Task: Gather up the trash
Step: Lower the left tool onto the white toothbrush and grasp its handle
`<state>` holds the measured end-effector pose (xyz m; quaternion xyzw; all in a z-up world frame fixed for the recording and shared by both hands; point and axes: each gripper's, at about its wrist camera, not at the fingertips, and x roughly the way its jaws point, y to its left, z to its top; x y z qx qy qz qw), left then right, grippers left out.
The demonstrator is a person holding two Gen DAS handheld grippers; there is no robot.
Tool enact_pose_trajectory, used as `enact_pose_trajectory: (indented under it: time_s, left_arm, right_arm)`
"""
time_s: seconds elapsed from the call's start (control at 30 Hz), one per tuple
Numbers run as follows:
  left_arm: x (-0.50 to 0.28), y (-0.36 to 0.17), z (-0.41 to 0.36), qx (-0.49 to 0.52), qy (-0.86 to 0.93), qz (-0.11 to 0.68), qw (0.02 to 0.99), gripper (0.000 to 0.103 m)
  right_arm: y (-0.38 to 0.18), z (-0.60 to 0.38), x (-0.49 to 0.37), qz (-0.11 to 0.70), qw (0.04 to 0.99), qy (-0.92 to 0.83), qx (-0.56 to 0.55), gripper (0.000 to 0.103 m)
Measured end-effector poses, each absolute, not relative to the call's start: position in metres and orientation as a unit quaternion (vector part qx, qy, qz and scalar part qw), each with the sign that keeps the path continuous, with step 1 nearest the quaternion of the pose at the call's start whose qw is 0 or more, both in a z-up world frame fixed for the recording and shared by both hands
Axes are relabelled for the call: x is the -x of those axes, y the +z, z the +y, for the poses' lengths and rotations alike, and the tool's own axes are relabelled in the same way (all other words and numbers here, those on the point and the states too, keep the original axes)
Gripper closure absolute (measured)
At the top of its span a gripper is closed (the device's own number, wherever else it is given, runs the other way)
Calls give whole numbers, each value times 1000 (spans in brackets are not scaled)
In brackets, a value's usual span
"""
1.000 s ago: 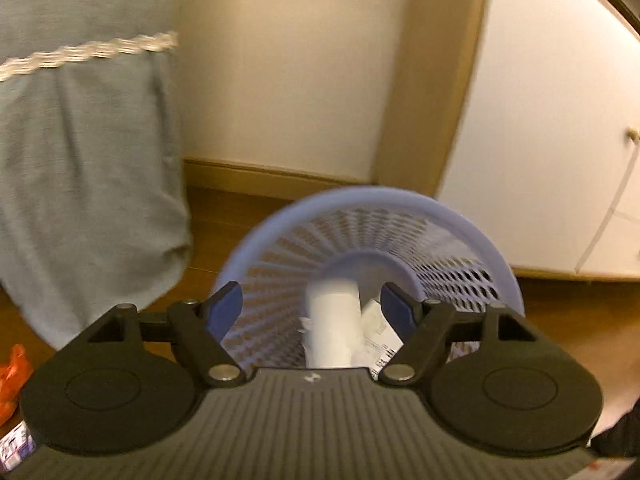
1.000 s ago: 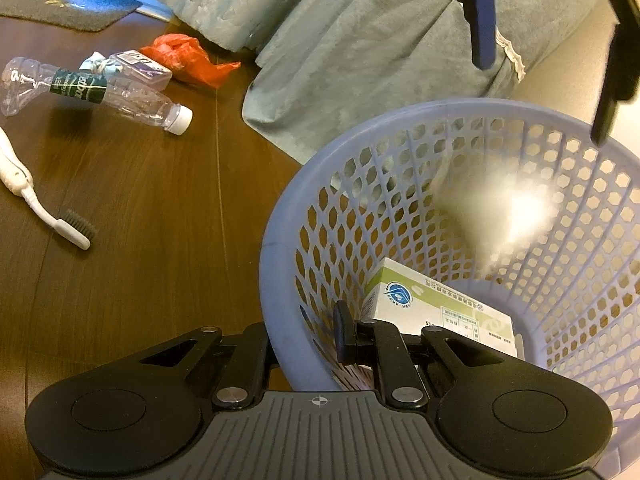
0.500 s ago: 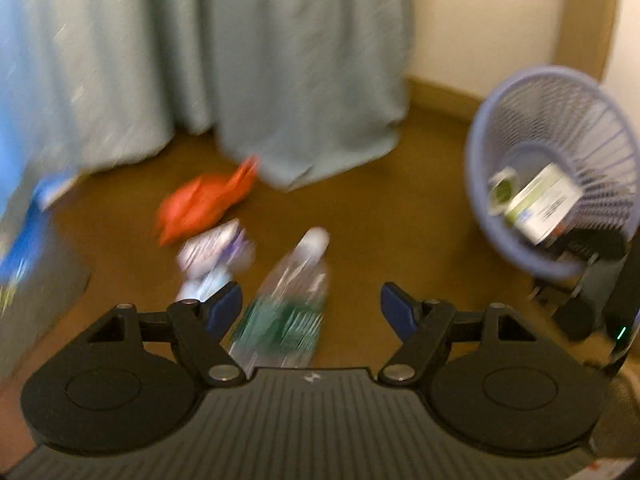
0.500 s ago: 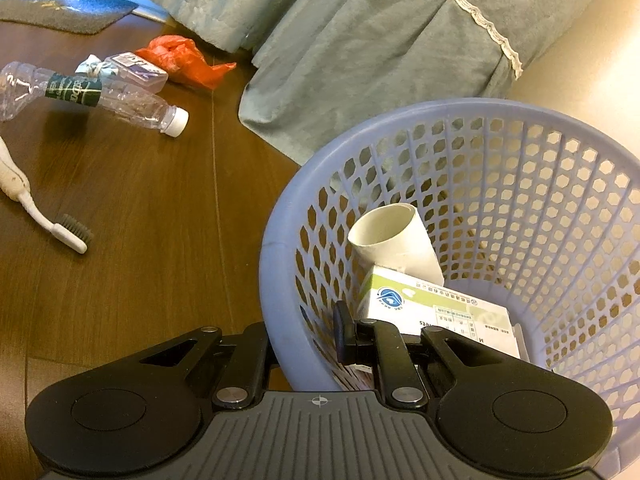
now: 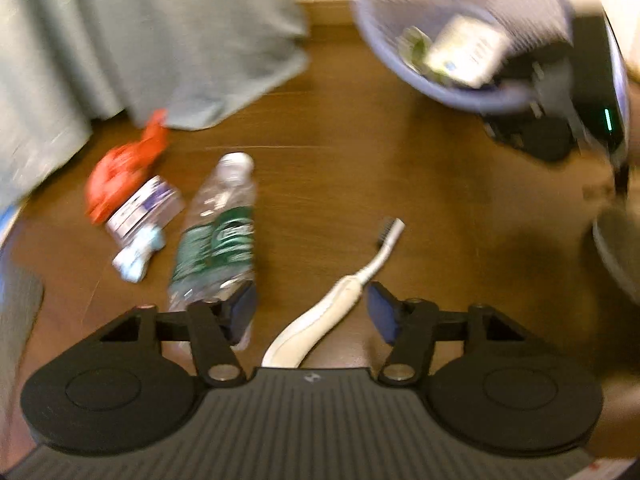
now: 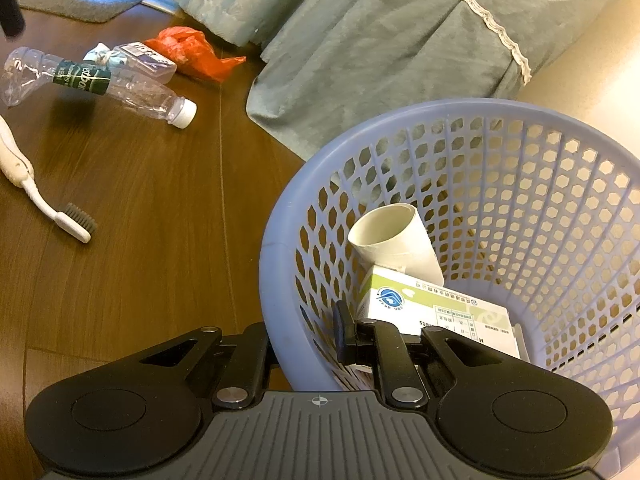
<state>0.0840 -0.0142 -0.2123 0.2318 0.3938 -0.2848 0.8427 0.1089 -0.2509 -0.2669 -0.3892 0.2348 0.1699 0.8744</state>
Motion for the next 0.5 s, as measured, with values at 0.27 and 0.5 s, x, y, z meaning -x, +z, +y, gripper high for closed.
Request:
enact_pose_trajectory:
  time_s: [0.27, 0.5]
  left_arm:
    - [-97, -253, -34, -307, -326, 403, 798, 58]
    - [-107, -267, -42, -310, -329, 424, 785, 74]
  right_arm:
    - [-266, -250, -109, 234, 876, 170, 386, 93]
    - [-266, -249, -109, 234, 877, 169, 385, 93]
